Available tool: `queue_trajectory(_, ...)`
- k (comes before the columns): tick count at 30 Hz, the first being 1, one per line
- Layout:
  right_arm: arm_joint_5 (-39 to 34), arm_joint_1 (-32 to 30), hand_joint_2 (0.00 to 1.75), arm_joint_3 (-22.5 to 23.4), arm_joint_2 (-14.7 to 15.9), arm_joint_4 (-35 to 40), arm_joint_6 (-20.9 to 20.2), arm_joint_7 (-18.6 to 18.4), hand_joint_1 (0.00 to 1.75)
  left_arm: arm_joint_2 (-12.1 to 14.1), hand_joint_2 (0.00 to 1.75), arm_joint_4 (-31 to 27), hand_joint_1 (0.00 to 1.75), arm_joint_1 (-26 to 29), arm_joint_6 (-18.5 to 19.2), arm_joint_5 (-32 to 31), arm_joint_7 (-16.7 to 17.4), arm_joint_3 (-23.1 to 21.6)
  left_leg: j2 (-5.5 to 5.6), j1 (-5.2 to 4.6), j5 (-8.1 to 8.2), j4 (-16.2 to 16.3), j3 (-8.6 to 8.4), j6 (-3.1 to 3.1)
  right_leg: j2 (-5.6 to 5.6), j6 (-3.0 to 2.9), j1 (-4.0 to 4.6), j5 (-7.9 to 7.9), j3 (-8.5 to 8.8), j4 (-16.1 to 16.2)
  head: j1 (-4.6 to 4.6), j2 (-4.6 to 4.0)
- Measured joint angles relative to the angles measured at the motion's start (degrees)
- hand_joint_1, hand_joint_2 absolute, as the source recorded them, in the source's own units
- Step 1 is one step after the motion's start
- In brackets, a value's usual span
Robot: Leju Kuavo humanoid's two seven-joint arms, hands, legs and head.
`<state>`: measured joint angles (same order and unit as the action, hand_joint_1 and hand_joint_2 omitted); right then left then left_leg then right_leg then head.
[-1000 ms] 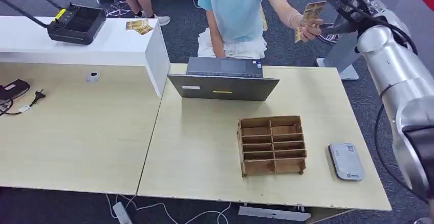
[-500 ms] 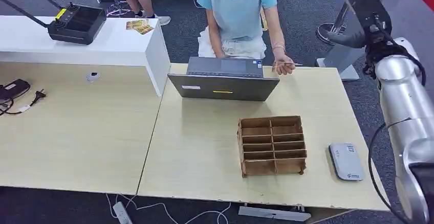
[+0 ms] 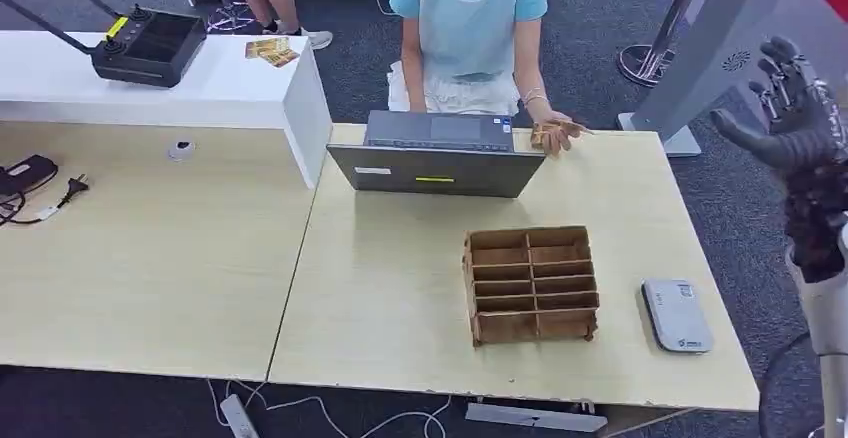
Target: Pass the card to the sensor for recognition and then transmit it.
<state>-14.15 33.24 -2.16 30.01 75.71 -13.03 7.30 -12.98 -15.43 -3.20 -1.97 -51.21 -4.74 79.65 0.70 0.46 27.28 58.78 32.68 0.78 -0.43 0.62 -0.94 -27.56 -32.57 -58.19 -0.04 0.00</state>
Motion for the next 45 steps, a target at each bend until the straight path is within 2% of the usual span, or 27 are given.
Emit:
queue_trajectory(5,-17.0,-7.6,1.75,5.4,3.3,2.2,-11.2,-0.9,0.00,-0.2,0.00,0.0,0.00,0.1,0.0,0.3,-0.5,0.4,0.14,0.00,0.00,0.0,0.07,-0.01,-0.17,0.01,0.00,-0.01,0.01,0.0,0.00,0.00)
queue_trajectory(7,-19.8,-10.5,1.75,7.5,4.2,2.9,-12.8,-0.3,0.00,-0.2,0.00,0.0,0.00,0.1,-0.1,0.3,-0.6,0.4,0.13,0.00,0.00,0.0,0.09,-0.01,-0.15,0.01,0.00,-0.01,0.01,0.0,0.00,0.00)
queue_trajectory(10,-20.2,-14.0,1.75,9.6,5.4,3.8,-13.8,-0.1,0.00,-0.2,0.00,0.0,0.00,0.1,-0.2,0.4,-0.7,0.5,0.07,-0.01,0.02,0.0,0.07,-0.03,-0.06,0.01,-0.01,-0.01,0.00,0.0,0.02,0.00)
queue_trajectory(22,-19.9,-23.0,1.75,11.2,8.0,9.5,-15.6,-0.4,0.00,-0.5,0.00,0.0,0.00,0.1,0.3,1.8,-1.3,1.7,0.02,0.00,0.01,0.0,0.09,-0.03,-0.02,0.01,0.00,-0.01,-0.02,0.0,0.02,0.00)
queue_trajectory(25,-19.3,-23.2,1.75,10.8,8.0,10.9,-15.3,-1.2,0.00,-0.5,0.00,0.0,0.00,0.0,1.1,1.8,-0.7,1.8,-0.05,0.00,0.01,0.0,0.06,-0.03,0.03,0.01,0.00,-0.01,-0.02,0.0,-0.02,0.00)
queue_trajectory(42,-19.2,-24.5,1.75,8.7,8.0,15.0,-14.5,-0.5,0.00,-0.6,0.00,0.0,0.00,-0.2,0.9,1.7,-0.3,1.8,-0.03,0.00,0.01,0.0,0.10,-0.03,-0.01,0.02,0.00,-0.01,-0.01,0.0,0.00,0.00)
queue_trajectory(45,-17.6,-21.9,1.75,6.8,7.7,13.8,-14.3,-1.3,0.00,-0.6,0.00,0.0,0.00,-0.2,0.9,2.1,0.0,1.9,-0.13,0.00,0.01,-0.1,0.22,-0.03,0.08,0.01,0.00,0.01,-0.02,0.0,0.02,0.00)
